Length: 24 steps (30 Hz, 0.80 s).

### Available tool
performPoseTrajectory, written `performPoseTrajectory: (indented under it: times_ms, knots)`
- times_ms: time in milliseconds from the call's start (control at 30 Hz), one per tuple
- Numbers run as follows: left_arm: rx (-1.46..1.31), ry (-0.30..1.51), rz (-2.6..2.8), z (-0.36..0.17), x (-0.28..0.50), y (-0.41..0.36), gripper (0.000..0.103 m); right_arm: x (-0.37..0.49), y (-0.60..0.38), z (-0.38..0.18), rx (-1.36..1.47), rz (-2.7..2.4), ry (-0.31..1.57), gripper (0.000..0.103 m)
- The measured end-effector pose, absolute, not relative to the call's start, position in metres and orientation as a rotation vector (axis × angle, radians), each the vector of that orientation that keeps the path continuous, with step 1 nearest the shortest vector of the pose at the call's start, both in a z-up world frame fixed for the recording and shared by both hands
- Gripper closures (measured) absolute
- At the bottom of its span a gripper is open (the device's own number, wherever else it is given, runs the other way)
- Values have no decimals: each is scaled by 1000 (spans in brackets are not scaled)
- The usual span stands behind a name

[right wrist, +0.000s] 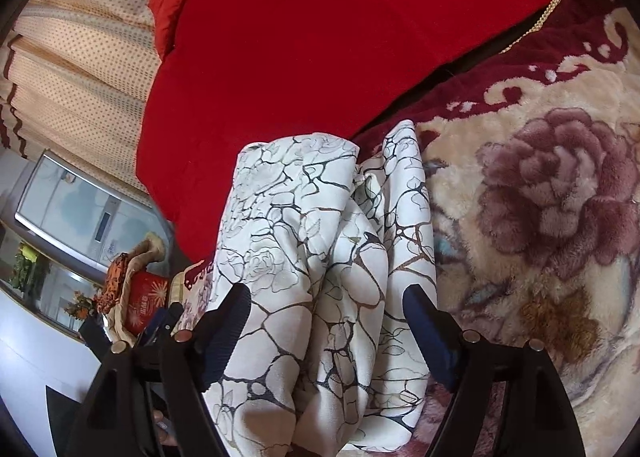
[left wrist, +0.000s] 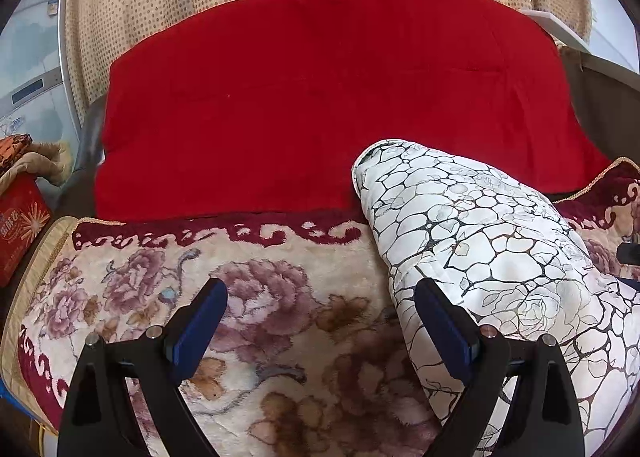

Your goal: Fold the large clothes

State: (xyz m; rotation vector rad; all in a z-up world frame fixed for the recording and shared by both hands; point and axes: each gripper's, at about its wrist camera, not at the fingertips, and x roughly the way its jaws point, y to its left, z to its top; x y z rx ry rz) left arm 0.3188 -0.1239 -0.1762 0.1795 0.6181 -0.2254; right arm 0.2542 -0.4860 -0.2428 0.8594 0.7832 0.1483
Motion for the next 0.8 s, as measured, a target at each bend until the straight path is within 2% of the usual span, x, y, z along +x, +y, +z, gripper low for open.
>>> performPoseTrajectory:
  times_ms: [200,500,700,800]
  knots:
    - [174,650,-282,-180,321,-131,8,253,-493,-247,882,158,778,22]
    - [-41,889,-608,-195,343,-131,8,249,-511,-253,934,172,772,20]
    - [-31,898,-616,-198,345,-137,8,249,-517,-258,958,172,786,19]
    - [22,854,-576,-194,340,-143,8,241,-510,-238,917,197,701,18]
